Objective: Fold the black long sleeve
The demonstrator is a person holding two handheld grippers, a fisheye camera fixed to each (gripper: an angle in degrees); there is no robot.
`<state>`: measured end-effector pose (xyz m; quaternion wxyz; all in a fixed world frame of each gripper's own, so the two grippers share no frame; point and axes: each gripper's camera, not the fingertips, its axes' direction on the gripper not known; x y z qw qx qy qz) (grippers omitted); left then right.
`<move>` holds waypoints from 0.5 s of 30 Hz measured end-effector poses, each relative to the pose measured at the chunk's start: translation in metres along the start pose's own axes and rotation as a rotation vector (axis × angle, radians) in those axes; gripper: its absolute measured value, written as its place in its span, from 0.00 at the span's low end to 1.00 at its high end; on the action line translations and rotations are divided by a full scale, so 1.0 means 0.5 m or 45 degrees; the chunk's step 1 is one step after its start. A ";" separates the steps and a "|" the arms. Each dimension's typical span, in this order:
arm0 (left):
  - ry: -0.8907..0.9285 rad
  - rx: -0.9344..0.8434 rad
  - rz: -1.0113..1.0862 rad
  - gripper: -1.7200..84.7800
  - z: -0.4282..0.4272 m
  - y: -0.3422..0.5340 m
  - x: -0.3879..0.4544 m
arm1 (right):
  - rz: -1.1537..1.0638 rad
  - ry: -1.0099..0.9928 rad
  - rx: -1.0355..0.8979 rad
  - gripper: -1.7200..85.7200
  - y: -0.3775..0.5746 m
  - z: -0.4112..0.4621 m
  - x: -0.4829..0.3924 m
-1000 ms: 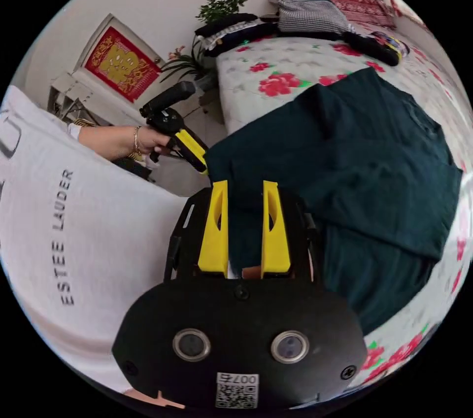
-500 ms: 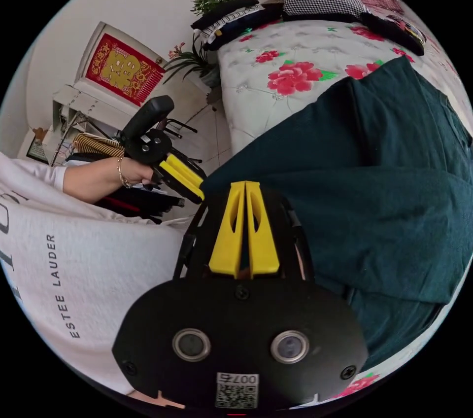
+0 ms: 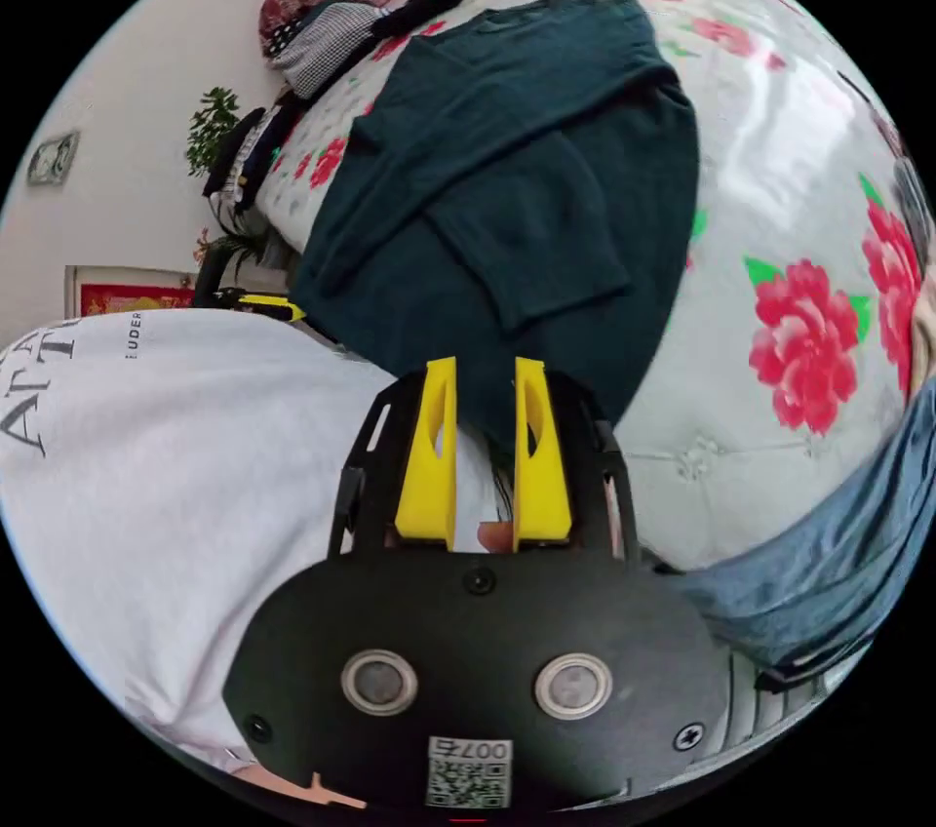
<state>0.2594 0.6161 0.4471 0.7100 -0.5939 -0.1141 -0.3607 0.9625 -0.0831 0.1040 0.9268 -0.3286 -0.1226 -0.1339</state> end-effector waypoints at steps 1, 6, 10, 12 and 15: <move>0.007 -0.001 0.009 0.03 -0.005 -0.001 0.002 | 0.039 0.034 -0.031 0.09 0.020 -0.002 0.015; 0.013 -0.052 0.066 0.03 -0.025 -0.015 0.015 | 0.170 -0.133 -0.201 0.11 0.077 0.041 0.061; -0.007 -0.102 0.116 0.02 -0.048 -0.031 0.032 | 0.158 -0.203 -0.248 0.11 0.045 0.080 0.054; -0.004 -0.110 0.131 0.02 -0.059 -0.035 0.038 | 0.112 -0.186 -0.326 0.09 0.025 0.095 0.039; 0.035 -0.119 0.149 0.02 -0.074 -0.040 0.042 | 0.017 -0.098 -0.349 0.05 0.025 0.087 0.018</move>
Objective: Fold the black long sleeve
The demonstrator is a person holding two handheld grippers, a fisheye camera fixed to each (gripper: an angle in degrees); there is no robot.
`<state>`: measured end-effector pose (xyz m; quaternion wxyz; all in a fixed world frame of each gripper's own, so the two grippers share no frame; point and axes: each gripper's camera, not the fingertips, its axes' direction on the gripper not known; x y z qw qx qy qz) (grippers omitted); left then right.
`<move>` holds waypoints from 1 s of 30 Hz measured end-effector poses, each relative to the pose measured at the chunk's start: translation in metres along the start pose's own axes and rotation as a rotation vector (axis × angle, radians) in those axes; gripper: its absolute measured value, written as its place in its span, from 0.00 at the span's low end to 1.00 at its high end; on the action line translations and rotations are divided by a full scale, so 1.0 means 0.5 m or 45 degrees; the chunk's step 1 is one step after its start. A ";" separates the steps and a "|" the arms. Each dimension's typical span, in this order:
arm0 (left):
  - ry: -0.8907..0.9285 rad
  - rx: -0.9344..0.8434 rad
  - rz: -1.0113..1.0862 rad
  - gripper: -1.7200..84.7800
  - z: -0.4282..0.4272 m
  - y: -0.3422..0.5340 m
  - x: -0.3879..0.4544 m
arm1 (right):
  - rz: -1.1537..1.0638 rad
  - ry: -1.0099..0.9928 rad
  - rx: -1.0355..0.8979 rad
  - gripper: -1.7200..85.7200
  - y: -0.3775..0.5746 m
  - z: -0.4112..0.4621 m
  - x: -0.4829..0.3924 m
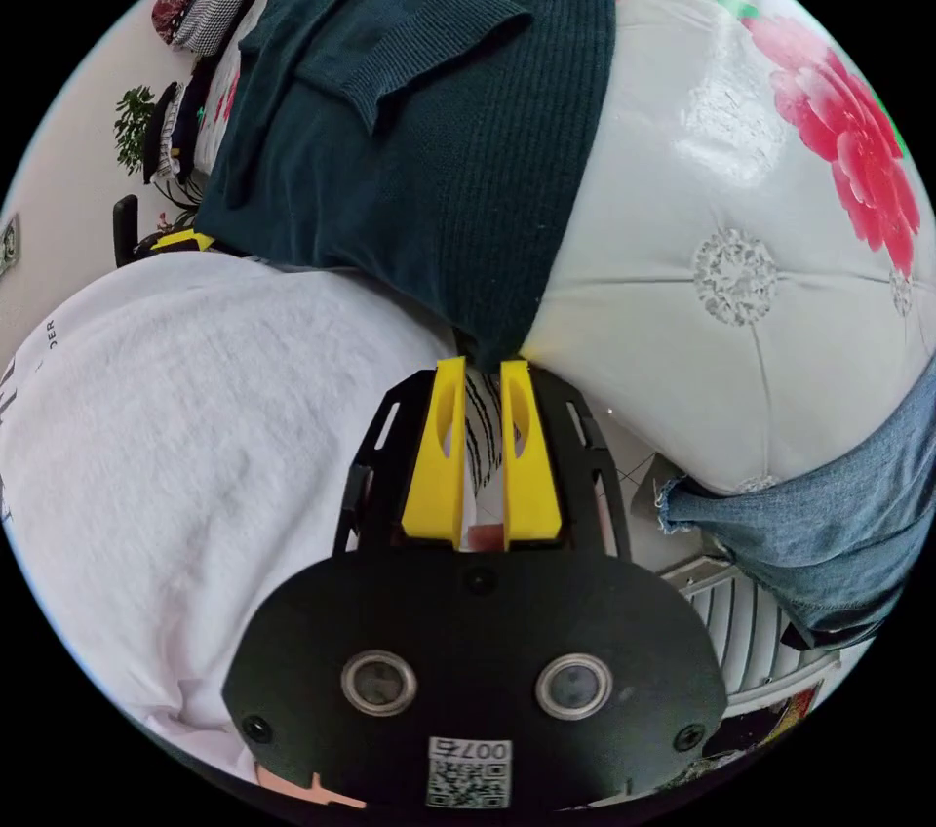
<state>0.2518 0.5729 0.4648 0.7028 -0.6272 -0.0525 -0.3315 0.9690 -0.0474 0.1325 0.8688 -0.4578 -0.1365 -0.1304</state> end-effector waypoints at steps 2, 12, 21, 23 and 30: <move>0.068 0.007 0.018 0.02 -0.015 -0.002 0.001 | -0.062 -0.042 0.027 0.03 0.011 -0.021 -0.010; 0.368 0.477 -0.213 0.04 -0.194 -0.107 -0.076 | -0.086 -0.633 0.755 0.02 0.002 -0.316 0.046; -0.061 0.584 -0.388 0.09 -0.188 -0.108 -0.025 | 0.236 -0.398 0.922 0.05 -0.034 -0.328 0.064; -0.206 0.526 -0.342 0.11 -0.177 -0.112 0.002 | 0.240 -0.308 0.853 0.05 -0.035 -0.303 0.051; -0.629 0.425 0.095 0.19 -0.156 -0.251 0.149 | 0.221 -0.147 0.794 0.07 -0.098 -0.278 -0.012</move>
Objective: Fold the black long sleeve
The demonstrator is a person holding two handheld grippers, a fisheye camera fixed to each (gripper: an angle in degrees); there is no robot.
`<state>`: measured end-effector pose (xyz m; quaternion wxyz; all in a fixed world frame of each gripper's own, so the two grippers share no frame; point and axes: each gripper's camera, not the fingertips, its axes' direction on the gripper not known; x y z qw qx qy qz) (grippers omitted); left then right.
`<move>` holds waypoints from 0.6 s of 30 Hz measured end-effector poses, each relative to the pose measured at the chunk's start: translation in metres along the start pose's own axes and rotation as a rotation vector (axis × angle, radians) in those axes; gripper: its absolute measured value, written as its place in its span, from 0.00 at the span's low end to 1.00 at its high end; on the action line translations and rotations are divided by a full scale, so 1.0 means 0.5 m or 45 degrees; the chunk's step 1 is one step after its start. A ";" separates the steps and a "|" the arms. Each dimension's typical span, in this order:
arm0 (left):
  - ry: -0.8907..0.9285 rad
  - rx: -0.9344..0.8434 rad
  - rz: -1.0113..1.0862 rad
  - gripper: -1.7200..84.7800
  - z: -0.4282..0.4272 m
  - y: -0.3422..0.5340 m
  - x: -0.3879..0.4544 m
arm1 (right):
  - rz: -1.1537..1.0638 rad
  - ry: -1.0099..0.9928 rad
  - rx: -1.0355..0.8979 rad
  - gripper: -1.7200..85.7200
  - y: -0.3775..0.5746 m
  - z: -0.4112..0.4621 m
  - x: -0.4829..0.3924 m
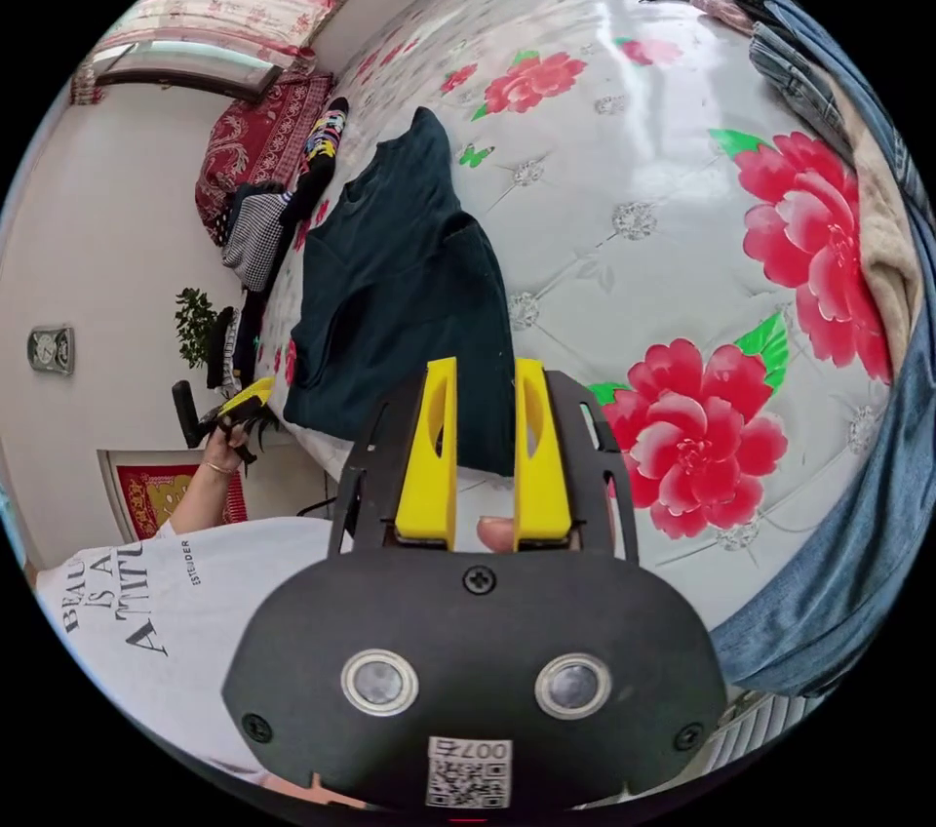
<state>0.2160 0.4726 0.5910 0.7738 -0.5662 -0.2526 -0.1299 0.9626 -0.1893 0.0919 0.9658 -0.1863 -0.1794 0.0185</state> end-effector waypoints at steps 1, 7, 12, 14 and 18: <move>-0.036 -0.049 0.096 0.19 0.021 -0.029 0.028 | -0.013 0.022 -0.005 0.07 -0.006 0.005 -0.009; -0.131 -0.258 0.115 0.02 0.113 -0.087 0.069 | -0.120 0.261 -0.131 0.06 -0.055 0.079 -0.084; 0.088 -0.053 -0.151 0.01 0.027 -0.044 -0.004 | -0.212 0.392 -0.132 0.03 -0.049 0.085 -0.123; 0.199 0.042 -0.306 0.01 -0.005 -0.018 -0.055 | -0.214 0.304 -0.080 0.02 -0.045 0.061 -0.127; 0.276 0.216 -0.293 0.02 -0.048 -0.003 -0.082 | -0.214 0.292 -0.024 0.04 -0.046 0.051 -0.123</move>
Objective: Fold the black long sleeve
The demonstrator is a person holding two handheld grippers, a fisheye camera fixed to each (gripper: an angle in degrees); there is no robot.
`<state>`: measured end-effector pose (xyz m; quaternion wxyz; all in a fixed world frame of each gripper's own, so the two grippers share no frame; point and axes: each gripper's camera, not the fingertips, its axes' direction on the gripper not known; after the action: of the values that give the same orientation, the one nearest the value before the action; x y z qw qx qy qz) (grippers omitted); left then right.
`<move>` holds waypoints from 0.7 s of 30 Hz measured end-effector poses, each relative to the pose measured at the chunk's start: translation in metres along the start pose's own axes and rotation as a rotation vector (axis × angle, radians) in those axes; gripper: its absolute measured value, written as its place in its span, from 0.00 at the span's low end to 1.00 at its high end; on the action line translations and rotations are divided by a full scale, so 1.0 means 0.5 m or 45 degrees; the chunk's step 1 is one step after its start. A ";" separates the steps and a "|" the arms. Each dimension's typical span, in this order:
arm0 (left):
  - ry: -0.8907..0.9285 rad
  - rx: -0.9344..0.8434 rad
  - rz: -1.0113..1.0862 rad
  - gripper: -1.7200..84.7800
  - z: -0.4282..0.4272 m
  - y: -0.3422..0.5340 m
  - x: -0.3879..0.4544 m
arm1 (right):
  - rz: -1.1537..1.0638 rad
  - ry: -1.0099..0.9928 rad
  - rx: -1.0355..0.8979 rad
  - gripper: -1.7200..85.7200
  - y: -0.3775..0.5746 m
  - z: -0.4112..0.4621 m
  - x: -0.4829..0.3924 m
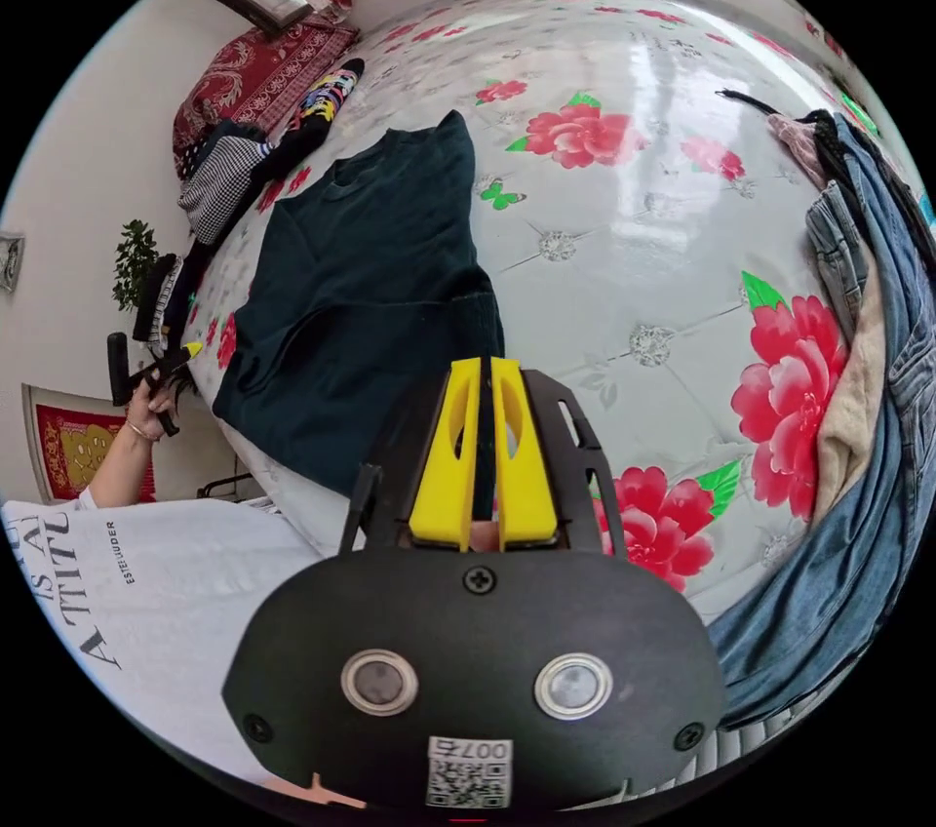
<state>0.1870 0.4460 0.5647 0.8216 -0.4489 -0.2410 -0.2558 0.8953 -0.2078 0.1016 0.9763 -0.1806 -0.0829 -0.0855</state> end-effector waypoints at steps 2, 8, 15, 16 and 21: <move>-0.028 -0.040 0.171 0.08 0.022 -0.013 0.046 | 0.026 -0.049 -0.060 0.06 -0.012 0.025 0.006; -0.307 -0.486 0.554 0.13 0.206 -0.046 0.183 | 0.033 0.029 -0.119 0.04 -0.020 0.066 -0.022; -0.115 -0.276 0.389 0.03 0.105 -0.072 0.153 | -0.016 -0.013 0.026 0.02 0.006 -0.009 -0.049; -0.058 -0.212 0.318 0.03 0.075 -0.070 0.133 | -0.033 -0.030 0.071 0.02 0.009 -0.029 -0.056; -0.041 -0.057 0.045 0.03 0.034 -0.092 0.051 | -0.098 -0.041 0.154 0.02 -0.039 -0.051 -0.080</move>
<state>0.1743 0.4341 0.6170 0.8117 -0.4753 -0.2406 -0.2393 0.8557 -0.2294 0.0768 0.9799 -0.1194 -0.1107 -0.1151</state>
